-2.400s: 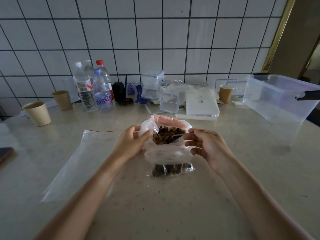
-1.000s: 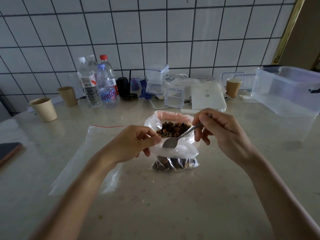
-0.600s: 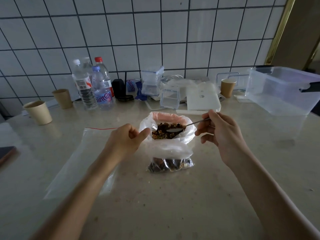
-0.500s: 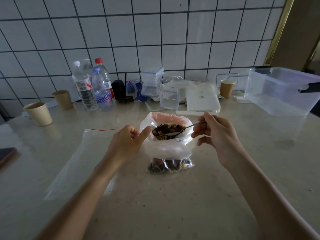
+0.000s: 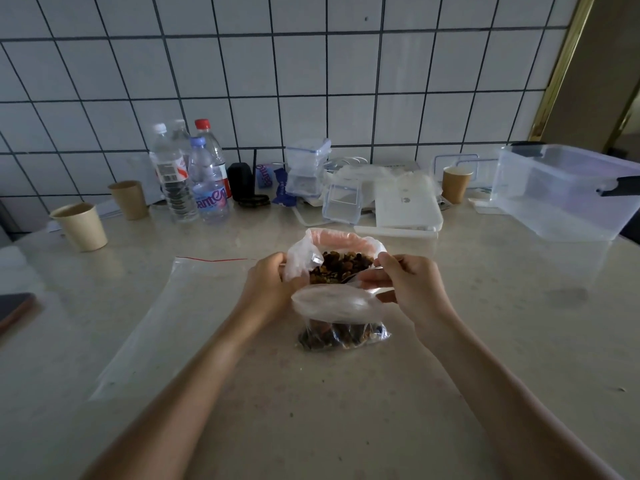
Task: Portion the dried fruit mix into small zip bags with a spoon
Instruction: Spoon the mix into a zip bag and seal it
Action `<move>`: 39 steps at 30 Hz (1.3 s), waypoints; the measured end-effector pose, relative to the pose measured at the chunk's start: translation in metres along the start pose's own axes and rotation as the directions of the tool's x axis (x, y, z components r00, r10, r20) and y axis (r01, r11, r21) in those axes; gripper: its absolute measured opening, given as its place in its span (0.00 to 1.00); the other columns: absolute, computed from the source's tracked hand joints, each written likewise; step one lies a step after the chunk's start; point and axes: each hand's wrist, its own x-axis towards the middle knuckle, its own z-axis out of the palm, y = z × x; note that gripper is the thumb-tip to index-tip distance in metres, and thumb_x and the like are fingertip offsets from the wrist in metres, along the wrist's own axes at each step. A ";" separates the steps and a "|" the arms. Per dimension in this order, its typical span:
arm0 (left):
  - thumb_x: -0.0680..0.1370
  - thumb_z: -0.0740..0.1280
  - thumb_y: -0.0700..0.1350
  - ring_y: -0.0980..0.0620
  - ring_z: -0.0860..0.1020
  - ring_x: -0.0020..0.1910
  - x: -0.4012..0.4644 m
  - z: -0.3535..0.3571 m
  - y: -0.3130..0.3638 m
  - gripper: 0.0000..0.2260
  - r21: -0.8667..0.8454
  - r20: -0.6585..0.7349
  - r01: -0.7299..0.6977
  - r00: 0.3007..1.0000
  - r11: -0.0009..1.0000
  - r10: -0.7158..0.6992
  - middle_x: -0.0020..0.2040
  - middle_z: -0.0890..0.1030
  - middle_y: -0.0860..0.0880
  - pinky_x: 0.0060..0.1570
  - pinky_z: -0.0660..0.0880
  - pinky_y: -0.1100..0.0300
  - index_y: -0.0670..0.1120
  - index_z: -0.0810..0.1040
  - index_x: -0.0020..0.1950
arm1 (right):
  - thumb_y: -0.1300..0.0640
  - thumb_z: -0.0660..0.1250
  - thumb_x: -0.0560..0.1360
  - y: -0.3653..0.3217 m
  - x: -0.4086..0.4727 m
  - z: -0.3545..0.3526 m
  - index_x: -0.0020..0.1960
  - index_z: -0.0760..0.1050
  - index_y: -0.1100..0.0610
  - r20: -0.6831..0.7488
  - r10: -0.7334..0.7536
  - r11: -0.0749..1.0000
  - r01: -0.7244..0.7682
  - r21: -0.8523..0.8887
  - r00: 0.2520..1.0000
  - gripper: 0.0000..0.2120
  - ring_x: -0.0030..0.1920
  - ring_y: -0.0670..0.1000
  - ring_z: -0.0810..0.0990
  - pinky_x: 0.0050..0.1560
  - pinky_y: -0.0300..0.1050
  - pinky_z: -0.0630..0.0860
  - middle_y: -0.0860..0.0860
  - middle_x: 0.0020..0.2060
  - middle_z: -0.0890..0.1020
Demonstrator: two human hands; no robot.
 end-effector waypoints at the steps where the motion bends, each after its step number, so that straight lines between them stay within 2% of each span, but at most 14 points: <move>1: 0.77 0.74 0.49 0.53 0.83 0.43 -0.001 0.000 0.001 0.07 -0.046 0.009 0.002 1.000 0.999 -0.002 0.43 0.86 0.51 0.40 0.78 0.56 0.47 0.83 0.50 | 0.58 0.63 0.85 0.000 0.000 0.001 0.46 0.83 0.61 -0.004 0.002 1.000 -0.002 0.001 1.000 0.14 0.39 0.56 0.88 0.33 0.44 0.80 0.54 0.37 0.89; 3: 0.77 0.75 0.46 0.53 0.85 0.46 -0.002 -0.001 0.003 0.08 -0.157 0.031 0.032 0.999 0.987 -0.027 0.46 0.87 0.51 0.46 0.81 0.55 0.48 0.83 0.55 | 0.58 0.63 0.85 -0.001 0.000 0.001 0.46 0.82 0.61 -0.015 -0.005 1.000 0.005 -0.005 1.000 0.13 0.38 0.57 0.88 0.31 0.44 0.80 0.54 0.37 0.88; 5: 0.75 0.75 0.42 0.55 0.85 0.47 -0.003 -0.002 0.005 0.10 -0.246 0.052 0.074 0.997 0.966 -0.063 0.47 0.87 0.53 0.47 0.82 0.57 0.52 0.83 0.55 | 0.59 0.63 0.84 -0.003 0.001 -0.001 0.47 0.81 0.62 -0.046 -0.020 1.000 0.020 0.017 0.999 0.11 0.35 0.56 0.88 0.27 0.42 0.79 0.55 0.36 0.88; 8: 0.75 0.74 0.38 0.49 0.86 0.51 -0.003 -0.004 0.006 0.11 -0.323 0.088 0.127 0.991 0.938 -0.104 0.50 0.88 0.49 0.53 0.83 0.49 0.51 0.83 0.54 | 0.60 0.63 0.84 -0.002 0.002 0.000 0.48 0.81 0.62 -0.050 -0.064 0.997 0.062 -0.053 0.997 0.11 0.34 0.53 0.87 0.28 0.40 0.78 0.53 0.36 0.88; 11: 0.76 0.74 0.38 0.47 0.86 0.51 -0.004 -0.004 0.004 0.12 -0.343 0.098 0.126 0.990 0.931 -0.098 0.50 0.88 0.48 0.54 0.82 0.45 0.48 0.83 0.58 | 0.60 0.63 0.85 0.002 0.001 0.006 0.48 0.83 0.60 -0.005 -0.071 0.992 0.070 -0.108 0.997 0.12 0.37 0.51 0.88 0.30 0.38 0.78 0.52 0.37 0.88; 14: 0.75 0.74 0.40 0.50 0.86 0.52 -0.004 -0.003 0.002 0.16 -0.357 0.100 0.109 0.992 0.928 -0.078 0.51 0.88 0.51 0.56 0.83 0.47 0.50 0.82 0.62 | 0.61 0.63 0.85 0.002 0.002 0.006 0.50 0.83 0.64 -0.007 0.007 1.000 -0.007 -0.026 1.000 0.12 0.38 0.52 0.88 0.31 0.43 0.81 0.54 0.38 0.88; 20: 0.74 0.76 0.39 0.51 0.87 0.50 0.000 -0.003 -0.003 0.14 -0.381 0.089 0.122 0.992 0.917 -0.094 0.48 0.89 0.53 0.54 0.84 0.49 0.53 0.83 0.56 | 0.62 0.62 0.84 0.002 0.002 0.003 0.48 0.83 0.62 -0.015 0.056 0.996 -0.055 0.064 0.998 0.13 0.39 0.54 0.89 0.31 0.42 0.81 0.56 0.38 0.88; 25: 0.74 0.77 0.41 0.49 0.87 0.51 -0.001 -0.002 -0.002 0.15 -0.399 0.135 0.131 0.987 0.908 -0.083 0.49 0.89 0.52 0.57 0.83 0.46 0.53 0.83 0.58 | 0.60 0.62 0.85 0.005 0.004 0.003 0.54 0.82 0.62 0.046 0.126 0.985 -0.131 0.113 0.991 0.10 0.45 0.58 0.89 0.41 0.51 0.81 0.57 0.44 0.89; 31: 0.76 0.75 0.41 0.50 0.87 0.51 0.000 -0.003 -0.004 0.14 -0.447 0.087 0.137 0.990 0.884 -0.110 0.50 0.88 0.52 0.54 0.83 0.49 0.52 0.82 0.60 | 0.61 0.61 0.85 -0.002 0.001 -0.005 0.52 0.82 0.63 0.017 0.135 0.965 -0.136 0.223 0.991 0.12 0.40 0.56 0.88 0.33 0.45 0.81 0.59 0.43 0.88; 33: 0.79 0.73 0.43 0.52 0.87 0.50 -0.001 -0.005 -0.004 0.13 -0.427 0.064 0.120 0.993 0.896 -0.103 0.51 0.88 0.52 0.53 0.83 0.50 0.50 0.81 0.64 | 0.61 0.61 0.85 -0.004 0.001 -0.008 0.54 0.80 0.65 0.009 0.138 0.953 -0.135 0.272 0.990 0.11 0.40 0.57 0.87 0.32 0.46 0.81 0.62 0.44 0.88; 35: 0.80 0.72 0.47 0.52 0.86 0.52 -0.002 -0.008 -0.004 0.16 -0.372 0.043 0.103 0.995 0.922 -0.094 0.54 0.87 0.52 0.54 0.83 0.49 0.49 0.79 0.68 | 0.61 0.61 0.85 -0.006 0.001 -0.010 0.54 0.80 0.66 0.005 0.126 0.950 -0.122 0.289 0.992 0.11 0.40 0.57 0.87 0.33 0.47 0.81 0.63 0.45 0.87; 39: 0.79 0.73 0.53 0.55 0.85 0.46 -0.008 -0.019 -0.002 0.16 -0.218 -0.042 0.042 0.998 0.975 -0.052 0.54 0.83 0.54 0.37 0.84 0.56 0.50 0.78 0.64 | 0.61 0.60 0.86 -0.010 0.001 -0.014 0.54 0.80 0.66 -0.025 0.076 0.959 -0.066 0.277 0.997 0.12 0.38 0.56 0.87 0.30 0.45 0.80 0.62 0.43 0.88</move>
